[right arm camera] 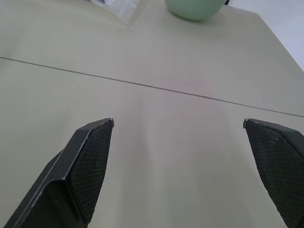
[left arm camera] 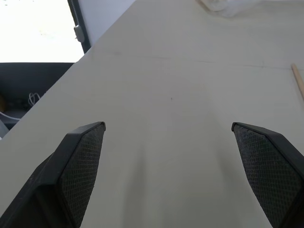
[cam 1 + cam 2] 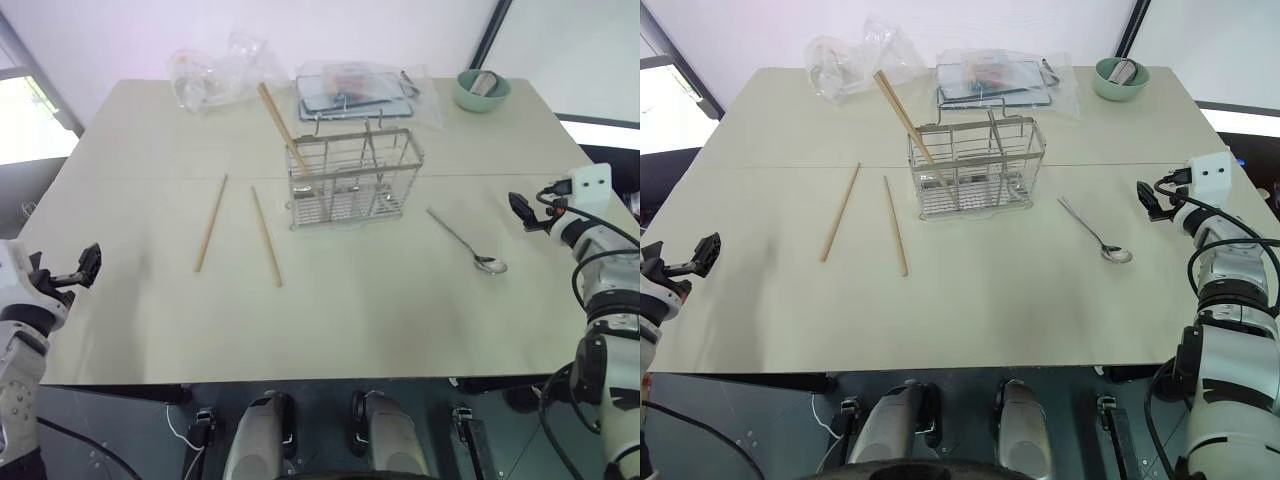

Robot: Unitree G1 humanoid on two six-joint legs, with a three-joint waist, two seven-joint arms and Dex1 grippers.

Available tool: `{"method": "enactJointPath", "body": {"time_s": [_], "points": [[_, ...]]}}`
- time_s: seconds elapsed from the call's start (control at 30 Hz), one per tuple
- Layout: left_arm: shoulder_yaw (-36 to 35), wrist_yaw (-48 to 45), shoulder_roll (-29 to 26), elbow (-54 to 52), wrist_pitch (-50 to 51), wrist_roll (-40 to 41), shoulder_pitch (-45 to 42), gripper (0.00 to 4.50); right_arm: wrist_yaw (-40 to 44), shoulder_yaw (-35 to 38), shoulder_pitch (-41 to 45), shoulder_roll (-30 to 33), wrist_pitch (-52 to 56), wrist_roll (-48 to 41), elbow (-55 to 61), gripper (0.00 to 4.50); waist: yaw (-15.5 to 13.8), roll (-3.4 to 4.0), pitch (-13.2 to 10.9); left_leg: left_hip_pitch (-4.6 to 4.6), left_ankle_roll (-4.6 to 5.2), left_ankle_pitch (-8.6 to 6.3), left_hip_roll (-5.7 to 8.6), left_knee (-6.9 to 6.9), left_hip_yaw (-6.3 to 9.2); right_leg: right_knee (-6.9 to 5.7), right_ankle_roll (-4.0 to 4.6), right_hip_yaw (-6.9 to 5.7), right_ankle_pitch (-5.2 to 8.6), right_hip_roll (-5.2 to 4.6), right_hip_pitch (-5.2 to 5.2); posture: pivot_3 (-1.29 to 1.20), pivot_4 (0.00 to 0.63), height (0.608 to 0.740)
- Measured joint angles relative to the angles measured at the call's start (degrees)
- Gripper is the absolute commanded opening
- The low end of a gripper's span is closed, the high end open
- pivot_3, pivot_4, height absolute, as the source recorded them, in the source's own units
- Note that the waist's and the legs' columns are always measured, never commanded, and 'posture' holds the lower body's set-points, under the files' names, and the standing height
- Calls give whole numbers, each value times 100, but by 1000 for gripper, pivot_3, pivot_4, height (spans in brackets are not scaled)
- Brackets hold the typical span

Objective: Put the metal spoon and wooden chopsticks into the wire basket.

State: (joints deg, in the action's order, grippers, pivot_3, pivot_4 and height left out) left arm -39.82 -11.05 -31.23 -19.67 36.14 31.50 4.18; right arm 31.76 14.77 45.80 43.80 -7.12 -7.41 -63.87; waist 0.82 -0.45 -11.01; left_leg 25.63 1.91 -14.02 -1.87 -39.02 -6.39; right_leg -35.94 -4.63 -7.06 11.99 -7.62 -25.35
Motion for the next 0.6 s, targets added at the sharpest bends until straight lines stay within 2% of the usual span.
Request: {"method": "enactJointPath", "body": {"time_s": [0.6], "points": [[-56, 28, -36, 60, 4, 148, -52, 4481, 13, 0, 89, 3, 0, -1, -78, 4500, 0, 0, 0, -4, 0, 2, 0, -1, -1, -4, -1, 1, 0, 0, 2, 0, 150, 707]]}}
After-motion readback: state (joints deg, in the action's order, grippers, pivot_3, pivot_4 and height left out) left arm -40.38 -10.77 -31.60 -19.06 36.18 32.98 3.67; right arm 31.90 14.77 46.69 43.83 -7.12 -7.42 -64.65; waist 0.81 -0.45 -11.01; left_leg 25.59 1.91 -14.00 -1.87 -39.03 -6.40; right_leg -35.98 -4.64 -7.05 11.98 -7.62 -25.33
